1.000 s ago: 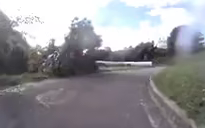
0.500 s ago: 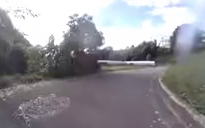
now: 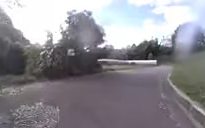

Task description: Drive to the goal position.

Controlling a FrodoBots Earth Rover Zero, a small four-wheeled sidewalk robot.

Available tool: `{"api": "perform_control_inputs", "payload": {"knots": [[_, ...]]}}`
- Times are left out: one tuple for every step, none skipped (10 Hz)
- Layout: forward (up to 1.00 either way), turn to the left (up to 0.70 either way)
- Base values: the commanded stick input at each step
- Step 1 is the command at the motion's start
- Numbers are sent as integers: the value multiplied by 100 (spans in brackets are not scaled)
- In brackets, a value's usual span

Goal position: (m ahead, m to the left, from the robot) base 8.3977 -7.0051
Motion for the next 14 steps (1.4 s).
{"api": "perform_control_inputs", "payload": {"knots": [[100, -40], [100, -39], [100, -35], [100, -25], [100, -11], [100, -10], [100, -10], [100, -11], [100, -11], [100, -11], [100, -11], [100, -13], [100, -17], [100, -30]]}}
